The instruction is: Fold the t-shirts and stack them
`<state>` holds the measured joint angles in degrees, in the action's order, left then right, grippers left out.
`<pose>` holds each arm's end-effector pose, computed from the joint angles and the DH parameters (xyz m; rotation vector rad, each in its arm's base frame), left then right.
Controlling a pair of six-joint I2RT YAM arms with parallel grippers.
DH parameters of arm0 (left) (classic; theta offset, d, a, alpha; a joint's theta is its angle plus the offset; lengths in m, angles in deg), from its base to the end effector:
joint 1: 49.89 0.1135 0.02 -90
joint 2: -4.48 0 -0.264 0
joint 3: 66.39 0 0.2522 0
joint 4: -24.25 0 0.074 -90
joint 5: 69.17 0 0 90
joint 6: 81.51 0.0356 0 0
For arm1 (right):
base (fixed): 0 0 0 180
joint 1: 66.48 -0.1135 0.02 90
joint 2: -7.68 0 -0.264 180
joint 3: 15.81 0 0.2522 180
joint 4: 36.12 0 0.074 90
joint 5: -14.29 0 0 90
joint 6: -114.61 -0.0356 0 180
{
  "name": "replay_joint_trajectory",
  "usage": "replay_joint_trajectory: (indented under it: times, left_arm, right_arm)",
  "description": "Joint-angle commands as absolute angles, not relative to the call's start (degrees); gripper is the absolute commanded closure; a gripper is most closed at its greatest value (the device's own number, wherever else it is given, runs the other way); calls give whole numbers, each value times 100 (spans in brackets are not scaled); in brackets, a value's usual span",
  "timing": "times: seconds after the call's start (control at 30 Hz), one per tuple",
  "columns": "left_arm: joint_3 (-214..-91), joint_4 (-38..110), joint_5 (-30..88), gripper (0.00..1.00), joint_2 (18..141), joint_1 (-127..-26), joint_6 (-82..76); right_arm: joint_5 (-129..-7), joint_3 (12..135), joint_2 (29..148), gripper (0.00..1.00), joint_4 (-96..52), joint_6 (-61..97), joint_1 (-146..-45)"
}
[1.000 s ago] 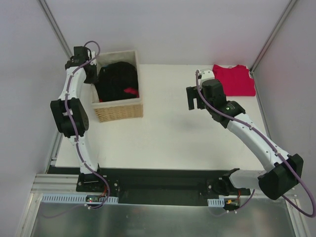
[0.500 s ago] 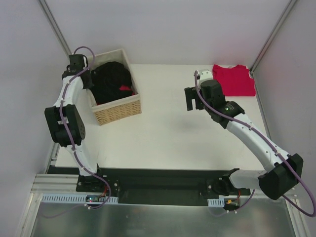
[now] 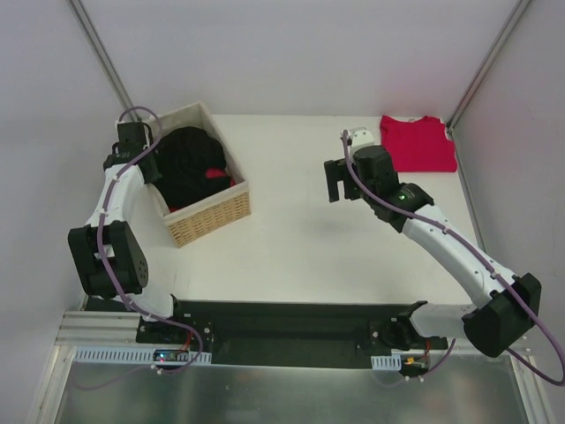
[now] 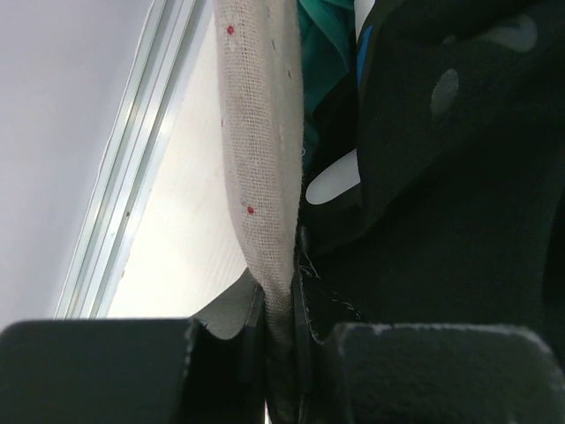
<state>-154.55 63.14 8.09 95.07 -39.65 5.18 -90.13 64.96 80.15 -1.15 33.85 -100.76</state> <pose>0.3493 0.0711 0.2950 -0.3846 2.2581 0.3175 0.2421 0.1543 0.3530 -0.6008 1.9292 0.0206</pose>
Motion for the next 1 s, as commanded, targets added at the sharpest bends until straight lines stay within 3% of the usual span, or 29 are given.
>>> replay_joint_trajectory:
  times: [0.0,0.53,0.97]
  left_arm:
    - [-15153,6394,465,100,8974,-3916,1552]
    - [-13501,5727,2317,100,7559,-3574,2834]
    - [-14203,5691,3514,100,9008,-2282,2844]
  right_arm:
    - [-8951,6484,7782,4,-320,3296,-10190]
    - [-8916,6396,7694,4,-346,3252,-10427]
    - [-8723,6211,7246,4,-355,3138,-10489]
